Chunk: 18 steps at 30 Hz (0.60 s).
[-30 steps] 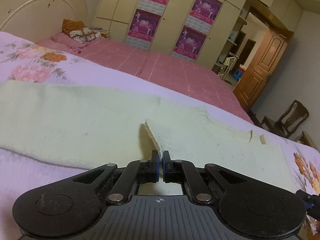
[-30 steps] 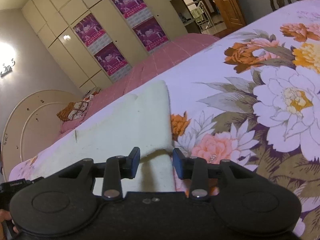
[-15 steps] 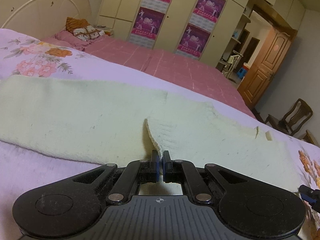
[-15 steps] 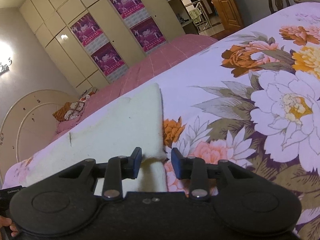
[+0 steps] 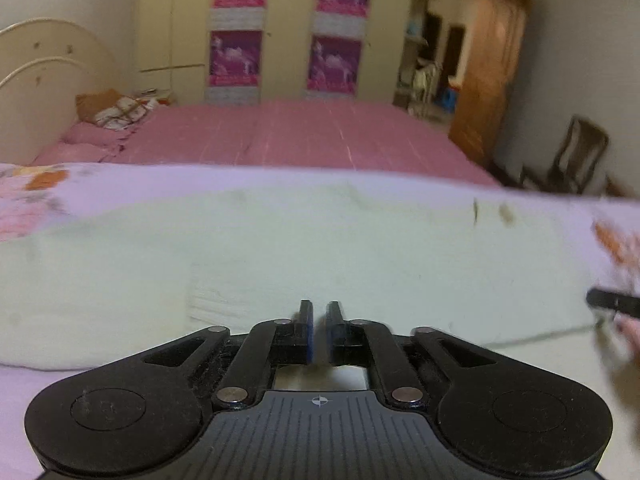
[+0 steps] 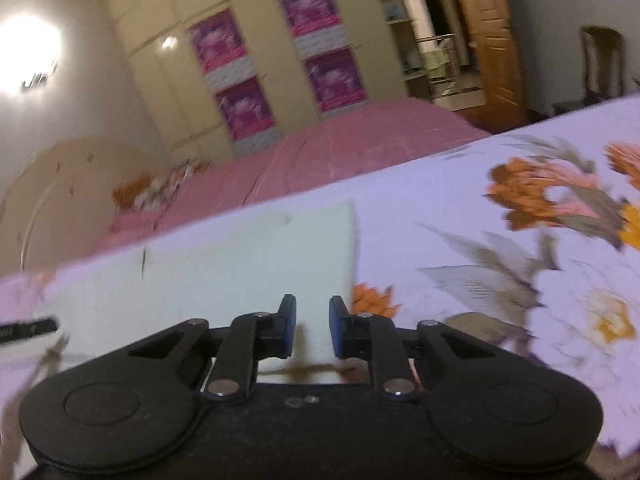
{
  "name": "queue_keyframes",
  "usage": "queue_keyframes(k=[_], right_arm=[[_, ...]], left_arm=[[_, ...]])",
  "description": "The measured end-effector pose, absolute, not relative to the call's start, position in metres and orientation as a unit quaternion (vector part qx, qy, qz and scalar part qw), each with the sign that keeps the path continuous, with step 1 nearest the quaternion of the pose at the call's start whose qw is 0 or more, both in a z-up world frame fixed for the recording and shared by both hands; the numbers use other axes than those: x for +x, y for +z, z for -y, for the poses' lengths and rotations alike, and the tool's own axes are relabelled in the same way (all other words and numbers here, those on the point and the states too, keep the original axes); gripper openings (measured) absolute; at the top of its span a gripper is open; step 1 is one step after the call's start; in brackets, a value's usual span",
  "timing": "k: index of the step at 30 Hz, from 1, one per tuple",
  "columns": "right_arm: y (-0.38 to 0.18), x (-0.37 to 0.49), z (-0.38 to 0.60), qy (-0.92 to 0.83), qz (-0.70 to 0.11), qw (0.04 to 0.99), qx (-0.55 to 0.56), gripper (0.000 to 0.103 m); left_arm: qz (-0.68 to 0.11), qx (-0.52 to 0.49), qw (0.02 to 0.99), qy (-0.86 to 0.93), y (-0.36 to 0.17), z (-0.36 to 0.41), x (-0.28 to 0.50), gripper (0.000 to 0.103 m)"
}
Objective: Fold small clothes
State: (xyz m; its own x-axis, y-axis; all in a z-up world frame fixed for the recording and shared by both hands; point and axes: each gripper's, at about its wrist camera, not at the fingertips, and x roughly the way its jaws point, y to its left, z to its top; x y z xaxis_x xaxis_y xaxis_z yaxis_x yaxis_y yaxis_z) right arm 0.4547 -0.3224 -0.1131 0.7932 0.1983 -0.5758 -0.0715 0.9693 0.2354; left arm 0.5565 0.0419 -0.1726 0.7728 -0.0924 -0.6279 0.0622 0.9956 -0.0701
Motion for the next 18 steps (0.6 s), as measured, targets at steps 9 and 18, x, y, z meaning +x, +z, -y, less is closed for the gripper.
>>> queue_keyframes(k=[9, 18], right_arm=[[-0.116, 0.497, 0.321, 0.067, -0.296, 0.951, 0.061, 0.016], [-0.121, 0.549, 0.317, 0.053, -0.301, 0.952, 0.027, 0.015]], left_arm=[[-0.302, -0.031, 0.952, -0.03, -0.17, -0.025, 0.594, 0.048], [-0.306, -0.024, 0.952, -0.003, -0.177, -0.036, 0.602, 0.048]])
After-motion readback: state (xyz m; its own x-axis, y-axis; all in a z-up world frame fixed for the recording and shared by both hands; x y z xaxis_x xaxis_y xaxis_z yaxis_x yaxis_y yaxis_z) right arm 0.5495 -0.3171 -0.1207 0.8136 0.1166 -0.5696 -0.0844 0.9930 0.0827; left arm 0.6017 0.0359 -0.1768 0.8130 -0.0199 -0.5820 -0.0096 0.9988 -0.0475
